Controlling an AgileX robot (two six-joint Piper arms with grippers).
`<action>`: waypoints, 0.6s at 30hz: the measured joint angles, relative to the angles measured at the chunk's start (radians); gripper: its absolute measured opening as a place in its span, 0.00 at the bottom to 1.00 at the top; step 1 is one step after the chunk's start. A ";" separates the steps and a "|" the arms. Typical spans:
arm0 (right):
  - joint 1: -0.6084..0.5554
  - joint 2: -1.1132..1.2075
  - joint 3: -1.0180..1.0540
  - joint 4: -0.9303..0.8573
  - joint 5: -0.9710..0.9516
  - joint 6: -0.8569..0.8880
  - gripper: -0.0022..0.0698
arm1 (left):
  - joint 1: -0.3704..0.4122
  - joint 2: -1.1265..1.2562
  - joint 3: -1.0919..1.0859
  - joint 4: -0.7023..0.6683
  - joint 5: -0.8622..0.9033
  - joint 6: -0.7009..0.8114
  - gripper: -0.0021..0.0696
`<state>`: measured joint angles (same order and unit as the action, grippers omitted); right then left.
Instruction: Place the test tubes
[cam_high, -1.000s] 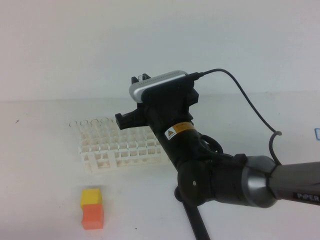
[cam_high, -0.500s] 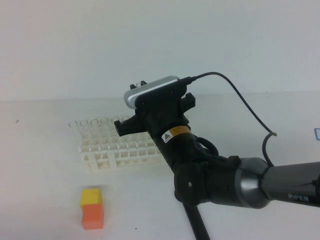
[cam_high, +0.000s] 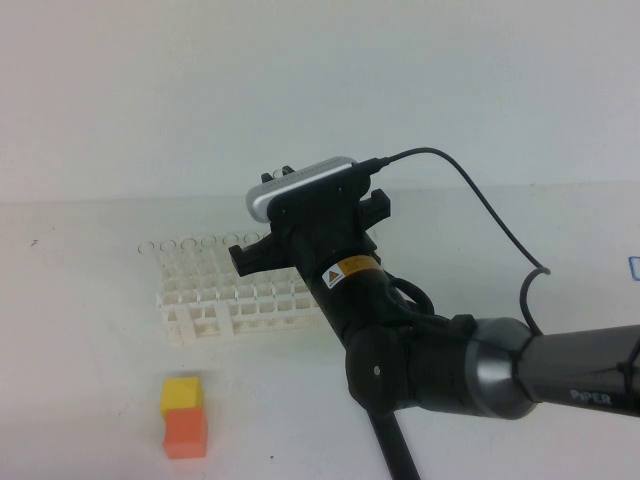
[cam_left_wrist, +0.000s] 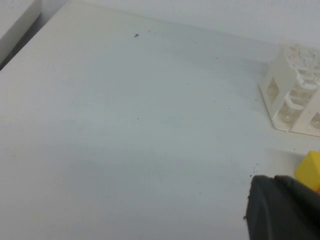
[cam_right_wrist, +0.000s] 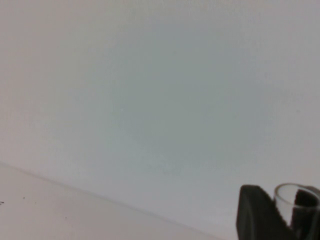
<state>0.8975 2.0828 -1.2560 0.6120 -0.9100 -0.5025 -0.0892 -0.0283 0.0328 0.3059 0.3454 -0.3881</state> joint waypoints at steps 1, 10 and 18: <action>0.002 0.000 0.000 0.000 0.000 -0.001 0.21 | 0.000 0.000 0.000 0.000 0.000 0.000 0.03; 0.011 0.000 0.000 0.039 -0.013 -0.010 0.21 | 0.000 0.000 0.000 0.000 0.000 -0.003 0.03; 0.019 0.000 0.000 0.063 -0.017 -0.034 0.21 | 0.000 0.000 0.000 0.000 0.000 -0.003 0.03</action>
<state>0.9169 2.0828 -1.2560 0.6752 -0.9273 -0.5369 -0.0892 -0.0283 0.0328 0.3059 0.3454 -0.3908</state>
